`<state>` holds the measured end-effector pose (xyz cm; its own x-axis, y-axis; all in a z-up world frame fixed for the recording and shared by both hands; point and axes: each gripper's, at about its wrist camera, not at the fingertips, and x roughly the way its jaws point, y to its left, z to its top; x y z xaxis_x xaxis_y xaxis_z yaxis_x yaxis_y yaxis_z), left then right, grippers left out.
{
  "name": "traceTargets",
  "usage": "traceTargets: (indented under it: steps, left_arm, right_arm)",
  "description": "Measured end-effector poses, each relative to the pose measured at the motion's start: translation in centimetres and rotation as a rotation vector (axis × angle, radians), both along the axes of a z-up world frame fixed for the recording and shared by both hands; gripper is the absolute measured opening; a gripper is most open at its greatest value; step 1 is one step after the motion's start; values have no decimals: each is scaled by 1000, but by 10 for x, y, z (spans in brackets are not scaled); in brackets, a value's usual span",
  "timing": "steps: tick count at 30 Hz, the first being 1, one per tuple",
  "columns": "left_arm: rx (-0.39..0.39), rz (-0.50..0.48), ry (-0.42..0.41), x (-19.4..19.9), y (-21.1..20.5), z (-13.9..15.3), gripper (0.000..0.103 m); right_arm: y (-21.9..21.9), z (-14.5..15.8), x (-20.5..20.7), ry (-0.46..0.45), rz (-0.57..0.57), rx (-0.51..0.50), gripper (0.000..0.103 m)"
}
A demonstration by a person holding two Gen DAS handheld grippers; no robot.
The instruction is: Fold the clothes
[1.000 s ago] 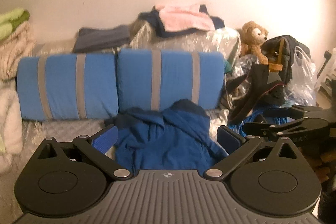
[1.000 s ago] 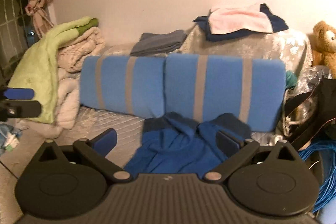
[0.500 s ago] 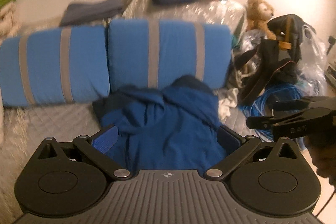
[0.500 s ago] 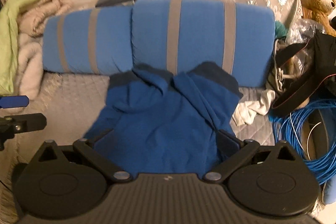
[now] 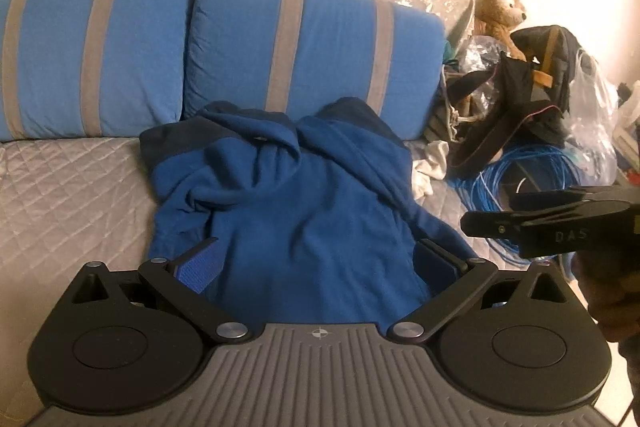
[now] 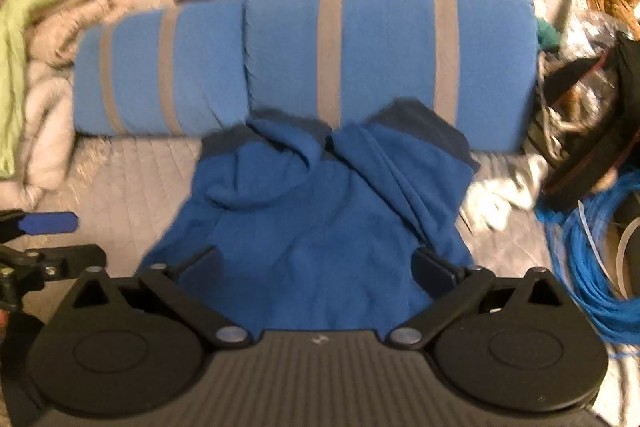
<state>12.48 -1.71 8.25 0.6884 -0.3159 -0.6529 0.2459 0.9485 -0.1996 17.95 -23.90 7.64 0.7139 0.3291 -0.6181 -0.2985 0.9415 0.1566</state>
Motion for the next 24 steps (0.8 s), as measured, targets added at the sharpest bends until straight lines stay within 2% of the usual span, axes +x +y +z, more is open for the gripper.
traceTargets:
  steps: [2, 5, 9, 12, 15, 24]
  left_arm:
    - [-6, -2, -31, 4, 1, -9, 103]
    - [6, -35, -107, 10, -2, -26, 103]
    - [73, -88, -84, 28, -8, -54, 103]
    - [106, -99, -105, 42, -8, -76, 103]
    - [163, -68, -120, 60, -10, -93, 103]
    - [246, -50, -239, 120, -21, -112, 103]
  right_arm:
    - [0, -10, 3, -52, 15, 34, 103]
    - [7, -27, 16, -29, 30, 48, 103]
    - [10, -53, 33, 12, 56, 166, 103]
    - [18, -73, 47, 36, 41, 160, 103]
    - [20, -89, 59, 32, 26, 145, 103]
    - [16, -120, 103, 60, -43, 108, 103]
